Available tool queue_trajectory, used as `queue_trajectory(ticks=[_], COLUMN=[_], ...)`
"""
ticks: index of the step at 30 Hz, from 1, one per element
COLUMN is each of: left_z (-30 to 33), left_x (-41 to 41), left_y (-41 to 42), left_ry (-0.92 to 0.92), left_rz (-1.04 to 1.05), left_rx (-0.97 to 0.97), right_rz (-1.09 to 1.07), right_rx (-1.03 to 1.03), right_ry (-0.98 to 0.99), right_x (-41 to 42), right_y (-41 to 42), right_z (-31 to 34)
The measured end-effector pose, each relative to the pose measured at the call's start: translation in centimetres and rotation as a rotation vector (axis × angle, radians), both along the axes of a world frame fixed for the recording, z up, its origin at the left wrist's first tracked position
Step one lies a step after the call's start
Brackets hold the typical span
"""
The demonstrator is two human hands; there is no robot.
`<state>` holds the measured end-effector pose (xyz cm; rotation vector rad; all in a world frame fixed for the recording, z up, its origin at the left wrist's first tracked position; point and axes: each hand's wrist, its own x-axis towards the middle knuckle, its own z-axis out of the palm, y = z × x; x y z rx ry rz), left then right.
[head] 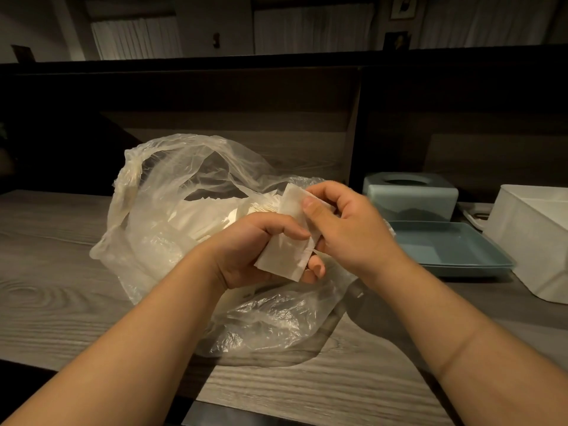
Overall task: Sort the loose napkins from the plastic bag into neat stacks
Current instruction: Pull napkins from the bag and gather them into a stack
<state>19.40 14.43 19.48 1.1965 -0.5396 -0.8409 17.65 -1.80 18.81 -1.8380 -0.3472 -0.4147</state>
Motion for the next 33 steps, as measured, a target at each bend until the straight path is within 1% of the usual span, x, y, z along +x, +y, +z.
queue_trajectory(ticks=[2,3,4,6,7,10,14,16,20,26,30,32,33], left_z=[0.1,0.2,0.2,0.3,0.3,0.6,0.7,0.7,0.7,0.7,0.7,0.6,0.6], left_x=[0.2,0.3,0.6,0.9,1.1,1.4,1.7,1.7,1.7,1.7,2.0,2.1,2.1], left_y=[0.0,0.0,0.1,0.4,0.5,0.8,1.2,1.3,1.3,1.3,1.4,1.3,1.2], left_ry=[-0.002,-0.006,-0.006,0.005,0.018,0.076,0.154,0.159,0.157,0.173,0.176,0.183,0.183], left_rz=[0.064,0.096,0.124,0.186,0.226,0.343,0.399,0.423,0.442,0.521,0.579,0.604,0.609], left_rx=[-0.001,-0.025,-0.067,-0.177,-0.231,-0.362,-0.487,-0.496,-0.471,-0.462,-0.455,-0.443,-0.433], right_rz=[0.013,-0.016,-0.089,-0.242,-0.285,-0.29,-0.234,-0.2,-0.219,-0.212,-0.216,-0.227,-0.241], right_rx=[0.153,0.191,0.142,-0.072,-0.161,-0.33,-0.5,-0.579,-0.904,-0.99,-1.152,-1.158,-1.131], right_ry=[0.061,0.078,0.058,0.001,-0.011,-0.052,-0.109,-0.053,0.027,0.068,0.206,0.23,0.204], right_x=[0.0,0.0,0.2,0.7,0.8,0.7,0.3,0.2,0.0,0.1,-0.3,-0.5,-0.5], right_y=[0.0,-0.1,-0.3,-0.9,-1.0,-1.1,-0.8,-0.8,-1.2,-1.5,-2.0,-2.1,-2.0], right_z=[0.2,0.3,0.3,0.0,-0.1,-0.4,-0.3,-0.1,0.4,0.3,0.6,0.7,0.7])
